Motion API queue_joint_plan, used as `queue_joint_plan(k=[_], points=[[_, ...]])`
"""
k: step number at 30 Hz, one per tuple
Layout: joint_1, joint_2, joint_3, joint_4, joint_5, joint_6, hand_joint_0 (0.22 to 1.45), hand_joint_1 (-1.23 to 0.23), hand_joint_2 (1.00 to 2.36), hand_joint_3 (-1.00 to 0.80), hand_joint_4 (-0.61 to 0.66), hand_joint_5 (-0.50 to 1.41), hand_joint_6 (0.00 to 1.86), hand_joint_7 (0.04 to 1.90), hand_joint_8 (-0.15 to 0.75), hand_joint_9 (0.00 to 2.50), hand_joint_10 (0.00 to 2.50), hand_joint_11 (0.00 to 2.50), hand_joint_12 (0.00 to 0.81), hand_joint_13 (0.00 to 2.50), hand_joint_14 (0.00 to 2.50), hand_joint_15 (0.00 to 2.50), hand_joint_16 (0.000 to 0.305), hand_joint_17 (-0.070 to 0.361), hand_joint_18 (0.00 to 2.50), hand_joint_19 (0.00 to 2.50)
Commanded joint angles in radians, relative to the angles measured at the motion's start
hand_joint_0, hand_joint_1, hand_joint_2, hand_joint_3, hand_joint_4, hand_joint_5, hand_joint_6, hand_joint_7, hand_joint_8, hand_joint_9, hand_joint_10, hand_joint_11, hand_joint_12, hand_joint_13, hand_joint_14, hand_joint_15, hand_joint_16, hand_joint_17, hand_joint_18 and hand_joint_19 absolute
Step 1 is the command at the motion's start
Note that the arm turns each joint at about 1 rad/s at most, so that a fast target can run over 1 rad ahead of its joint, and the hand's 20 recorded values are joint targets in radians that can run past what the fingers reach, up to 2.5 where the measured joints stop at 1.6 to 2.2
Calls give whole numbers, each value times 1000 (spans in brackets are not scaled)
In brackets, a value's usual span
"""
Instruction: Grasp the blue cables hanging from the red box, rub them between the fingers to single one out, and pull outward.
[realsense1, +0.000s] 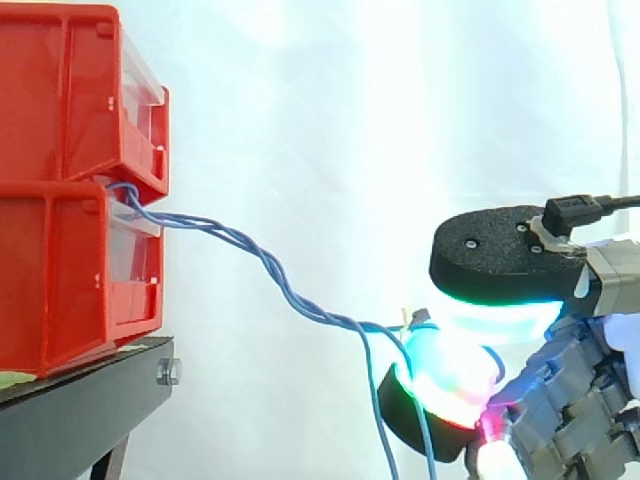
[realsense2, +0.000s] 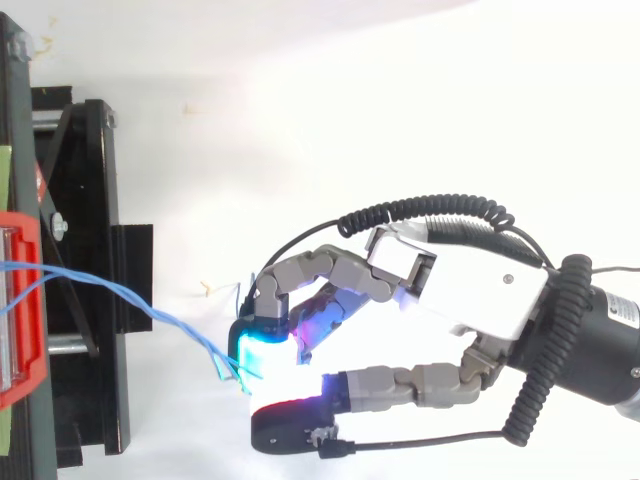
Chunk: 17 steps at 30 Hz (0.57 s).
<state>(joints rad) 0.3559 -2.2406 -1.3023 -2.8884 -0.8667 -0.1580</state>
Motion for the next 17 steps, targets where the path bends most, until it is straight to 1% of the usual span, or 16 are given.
queue_joint_plan(k=[1, 17], points=[[0, 1, 0, 1, 0, 0, 612, -859, 1000, 30, 4, -70, 873, 1164, 256, 1137, 13, 496, 343, 942, 18, 548, 48, 108, 837, 471], [0, 1, 0, 0, 3, 0, 610, -858, 1004, 31, 2, -69, 875, 1152, 255, 1157, 16, 508, 344, 960, 19, 563, 47, 105, 836, 464]])
